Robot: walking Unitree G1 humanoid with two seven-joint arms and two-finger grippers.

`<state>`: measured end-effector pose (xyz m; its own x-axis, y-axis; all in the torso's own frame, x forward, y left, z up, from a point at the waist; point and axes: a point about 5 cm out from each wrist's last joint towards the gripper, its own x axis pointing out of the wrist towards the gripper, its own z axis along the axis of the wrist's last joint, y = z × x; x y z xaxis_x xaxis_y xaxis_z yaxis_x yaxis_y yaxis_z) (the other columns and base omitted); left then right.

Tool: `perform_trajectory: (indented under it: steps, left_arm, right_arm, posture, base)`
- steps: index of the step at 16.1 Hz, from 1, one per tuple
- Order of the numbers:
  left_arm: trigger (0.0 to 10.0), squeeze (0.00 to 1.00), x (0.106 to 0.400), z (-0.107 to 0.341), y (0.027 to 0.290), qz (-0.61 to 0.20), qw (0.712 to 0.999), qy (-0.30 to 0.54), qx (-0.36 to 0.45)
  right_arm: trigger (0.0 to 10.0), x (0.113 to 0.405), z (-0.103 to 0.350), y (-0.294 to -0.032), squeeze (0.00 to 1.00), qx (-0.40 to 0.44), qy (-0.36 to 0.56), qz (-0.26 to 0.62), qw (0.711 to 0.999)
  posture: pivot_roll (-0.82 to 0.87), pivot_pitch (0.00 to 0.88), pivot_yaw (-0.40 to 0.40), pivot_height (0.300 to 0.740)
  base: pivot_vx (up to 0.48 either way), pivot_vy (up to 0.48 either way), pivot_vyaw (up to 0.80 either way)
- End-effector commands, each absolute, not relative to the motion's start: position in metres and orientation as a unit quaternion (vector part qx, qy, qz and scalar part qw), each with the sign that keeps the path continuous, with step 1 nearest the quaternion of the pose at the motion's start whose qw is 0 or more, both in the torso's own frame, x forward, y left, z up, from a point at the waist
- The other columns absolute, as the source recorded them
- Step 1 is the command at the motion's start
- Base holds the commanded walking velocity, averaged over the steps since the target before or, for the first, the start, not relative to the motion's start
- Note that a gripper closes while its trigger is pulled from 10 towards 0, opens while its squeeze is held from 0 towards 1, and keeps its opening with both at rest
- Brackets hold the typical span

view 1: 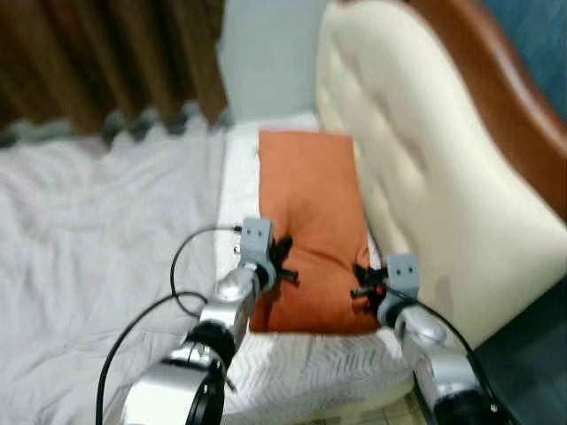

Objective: Clean up the room

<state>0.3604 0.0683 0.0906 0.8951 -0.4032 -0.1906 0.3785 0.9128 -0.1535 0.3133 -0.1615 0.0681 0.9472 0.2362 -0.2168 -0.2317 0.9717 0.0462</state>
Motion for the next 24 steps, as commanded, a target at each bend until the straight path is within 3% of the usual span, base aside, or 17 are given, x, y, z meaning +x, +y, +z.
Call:
perform_trajectory:
  steps: [1,10,15,17,20,23,24]
  left_arm:
    - [10.0,0.00,0.367,0.099,0.080,-0.180,0.978,0.090,-0.056]
    - [10.0,0.00,0.361,0.086,0.079,-0.146,0.977,0.115,-0.101]
    - [10.0,0.00,0.363,0.085,0.096,-0.116,0.984,0.118,-0.063]
    - [10.0,0.00,0.366,0.088,0.101,-0.119,0.986,0.110,-0.032]
    - [10.0,0.00,0.370,0.094,0.095,-0.147,0.982,0.121,-0.001]
    - [10.0,0.00,0.374,0.101,0.086,-0.159,0.979,0.125,0.021]
    - [10.0,0.00,0.374,0.101,0.086,-0.155,0.979,0.127,0.025]
  right_arm:
    - [10.0,0.313,0.073,-0.159,0.00,0.008,0.098,0.116,0.988]
    - [10.0,0.304,0.065,-0.155,0.00,0.007,0.117,0.131,0.984]
    - [10.0,0.315,0.065,-0.154,0.00,-0.019,0.127,0.137,0.982]
    - [10.0,0.319,0.064,-0.153,0.00,-0.031,0.128,0.132,0.983]
    - [10.0,0.328,0.067,-0.153,0.00,-0.062,0.121,0.108,0.985]
    - [10.0,0.338,0.073,-0.156,0.00,-0.094,0.107,0.083,0.986]
    - [10.0,0.339,0.073,-0.156,0.00,-0.091,0.107,0.079,0.987]
  posture:
    - [-0.24,0.138,0.063,0.740]
    - [-0.24,0.160,0.057,0.740]
    - [-0.22,0.188,0.044,0.740]
    - [-0.22,0.245,0.030,0.740]
    - [-0.23,0.396,0.019,0.740]
    - [-0.24,0.508,0.047,0.740]
    - [-0.24,0.513,0.049,0.740]
  base:
    - [0.000,0.000,0.00]
    - [0.291,-0.296,0.00]
    - [0.189,0.000,0.00]
    - [0.000,0.000,0.00]
    - [0.000,0.000,0.00]
    - [0.000,0.000,0.00]
    - [0.000,0.000,0.00]
